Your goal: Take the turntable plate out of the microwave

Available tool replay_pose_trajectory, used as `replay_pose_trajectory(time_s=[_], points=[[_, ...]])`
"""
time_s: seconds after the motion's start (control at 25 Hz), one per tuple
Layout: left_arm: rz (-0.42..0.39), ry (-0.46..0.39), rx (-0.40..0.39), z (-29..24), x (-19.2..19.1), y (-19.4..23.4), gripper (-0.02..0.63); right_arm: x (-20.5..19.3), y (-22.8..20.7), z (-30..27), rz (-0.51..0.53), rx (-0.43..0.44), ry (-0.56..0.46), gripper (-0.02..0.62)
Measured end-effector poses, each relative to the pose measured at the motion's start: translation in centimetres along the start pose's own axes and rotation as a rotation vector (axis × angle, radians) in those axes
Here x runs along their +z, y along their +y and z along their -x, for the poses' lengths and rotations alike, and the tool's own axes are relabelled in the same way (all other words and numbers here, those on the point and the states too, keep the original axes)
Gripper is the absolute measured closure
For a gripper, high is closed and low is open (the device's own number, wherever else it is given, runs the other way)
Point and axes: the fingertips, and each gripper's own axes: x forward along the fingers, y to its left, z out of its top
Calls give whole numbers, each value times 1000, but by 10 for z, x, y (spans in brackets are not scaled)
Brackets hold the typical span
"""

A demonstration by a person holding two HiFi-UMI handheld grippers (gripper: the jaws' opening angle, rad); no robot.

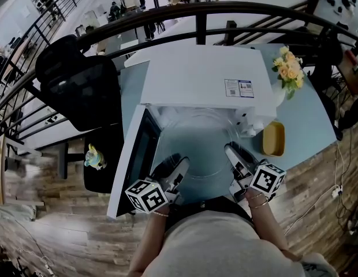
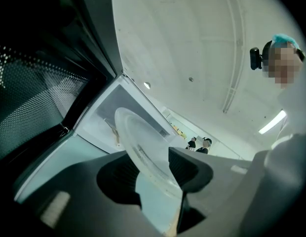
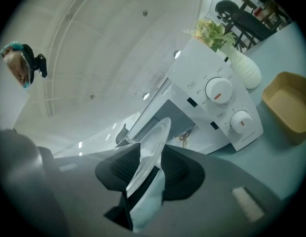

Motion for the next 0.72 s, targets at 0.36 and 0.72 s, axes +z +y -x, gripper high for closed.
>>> replay_pose_trajectory(time_s=[0.36, 0.72], points=[[-13, 11, -8, 1, 0, 1, 423, -2, 0, 0, -7, -3, 4, 437], [0, 4, -11, -2, 3, 2, 422, 2, 0, -3, -7, 2, -3, 440]])
